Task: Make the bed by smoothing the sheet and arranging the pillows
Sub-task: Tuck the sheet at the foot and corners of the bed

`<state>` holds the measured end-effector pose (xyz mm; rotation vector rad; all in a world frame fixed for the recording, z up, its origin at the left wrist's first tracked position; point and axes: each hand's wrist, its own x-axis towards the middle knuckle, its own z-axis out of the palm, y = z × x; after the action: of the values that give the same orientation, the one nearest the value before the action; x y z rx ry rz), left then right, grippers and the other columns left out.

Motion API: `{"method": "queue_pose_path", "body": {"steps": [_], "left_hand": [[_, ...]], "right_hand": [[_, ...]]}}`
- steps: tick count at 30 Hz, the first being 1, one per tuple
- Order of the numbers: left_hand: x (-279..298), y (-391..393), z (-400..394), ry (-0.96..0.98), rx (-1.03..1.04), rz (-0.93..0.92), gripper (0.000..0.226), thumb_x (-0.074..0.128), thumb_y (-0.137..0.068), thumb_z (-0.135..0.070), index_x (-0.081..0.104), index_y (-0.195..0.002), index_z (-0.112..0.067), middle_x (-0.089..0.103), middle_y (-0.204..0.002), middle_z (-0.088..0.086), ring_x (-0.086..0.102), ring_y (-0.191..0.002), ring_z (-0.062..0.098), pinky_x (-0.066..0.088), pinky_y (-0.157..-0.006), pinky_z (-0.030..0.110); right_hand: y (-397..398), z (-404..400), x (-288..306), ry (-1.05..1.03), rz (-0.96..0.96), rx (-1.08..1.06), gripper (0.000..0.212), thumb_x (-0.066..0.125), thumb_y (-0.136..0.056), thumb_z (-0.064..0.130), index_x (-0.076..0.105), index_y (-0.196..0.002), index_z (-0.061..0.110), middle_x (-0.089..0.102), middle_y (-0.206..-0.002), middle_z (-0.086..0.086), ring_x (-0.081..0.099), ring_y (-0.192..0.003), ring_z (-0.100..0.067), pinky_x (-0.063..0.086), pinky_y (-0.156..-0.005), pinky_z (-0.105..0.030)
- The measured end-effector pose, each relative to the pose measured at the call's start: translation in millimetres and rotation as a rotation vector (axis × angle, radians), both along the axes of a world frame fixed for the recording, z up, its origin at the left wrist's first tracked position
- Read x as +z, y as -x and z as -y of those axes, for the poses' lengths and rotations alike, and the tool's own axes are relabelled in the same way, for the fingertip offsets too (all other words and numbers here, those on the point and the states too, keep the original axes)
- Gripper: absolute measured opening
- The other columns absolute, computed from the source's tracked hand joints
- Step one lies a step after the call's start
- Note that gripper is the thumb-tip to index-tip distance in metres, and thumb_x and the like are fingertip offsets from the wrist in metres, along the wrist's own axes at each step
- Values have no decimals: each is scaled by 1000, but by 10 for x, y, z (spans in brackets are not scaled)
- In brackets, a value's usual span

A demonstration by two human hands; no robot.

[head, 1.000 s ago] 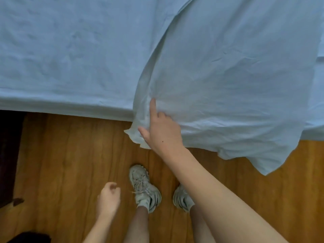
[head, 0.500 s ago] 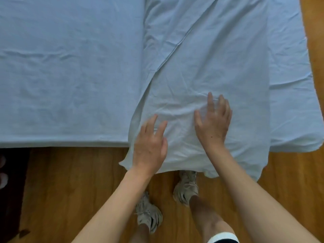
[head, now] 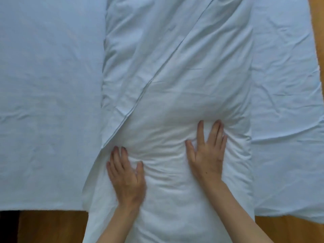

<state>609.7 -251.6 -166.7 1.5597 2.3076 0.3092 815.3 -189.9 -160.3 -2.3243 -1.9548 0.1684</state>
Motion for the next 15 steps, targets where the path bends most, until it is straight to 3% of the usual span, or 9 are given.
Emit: {"method": "queue_pose_path", "body": {"steps": [2, 6, 9, 11, 13, 15], "left_hand": [[143, -106, -303, -72, 33, -5, 64, 35, -92, -40, 24, -146, -8, 28, -150, 20, 29, -134, 36, 22, -112, 47], [356, -304, -1358, -253, -223, -119, 59, 43, -90, -36, 39, -139, -4, 44, -138, 21, 39, -123, 36, 28, -105, 44], [475, -381, -2243, -348, -192, -87, 41, 49, -89, -28, 57, -117, 0, 63, -112, 27, 56, -109, 37, 34, -98, 39], [536, -420, -2700, -484, -241, -77, 25, 55, -87, -18, 58, -105, 0, 66, -97, 27, 63, -95, 38, 38, -92, 38], [568, -477, -3042, -610, -431, -37, 23, 52, -91, -8, 62, -110, 0, 67, -106, 24, 63, -101, 36, 43, -97, 40], [569, -551, -3288, -728, -678, -10, 25, 47, -93, -1, 65, -110, -2, 67, -108, 20, 62, -101, 35, 47, -95, 41]], "right_hand": [[-50, -401, 63, -22, -35, 8, 66, 34, -95, 49, 30, -148, 10, 25, -149, -35, 26, -139, -45, 21, -114, -51], [-75, -1428, 184, -77, -86, 15, 72, 35, -95, 50, 30, -147, 0, 28, -148, -35, 28, -139, -45, 23, -114, -50], [-80, -2160, 308, -137, -94, 8, 73, 32, -95, 51, 31, -146, -1, 29, -149, -31, 29, -140, -42, 20, -114, -49], [-101, -2634, 403, -130, -115, -1, 76, 25, -93, 54, 28, -149, 3, 23, -153, -27, 22, -144, -37, 13, -116, -46], [-136, -3069, 479, -91, -118, -8, 76, 19, -93, 56, 21, -152, 8, 17, -157, -22, 15, -146, -32, 8, -117, -43], [-160, -3440, 495, -64, -144, -26, 73, 25, -97, 54, 15, -153, 9, 13, -158, -20, 11, -147, -29, 7, -118, -40]]}}
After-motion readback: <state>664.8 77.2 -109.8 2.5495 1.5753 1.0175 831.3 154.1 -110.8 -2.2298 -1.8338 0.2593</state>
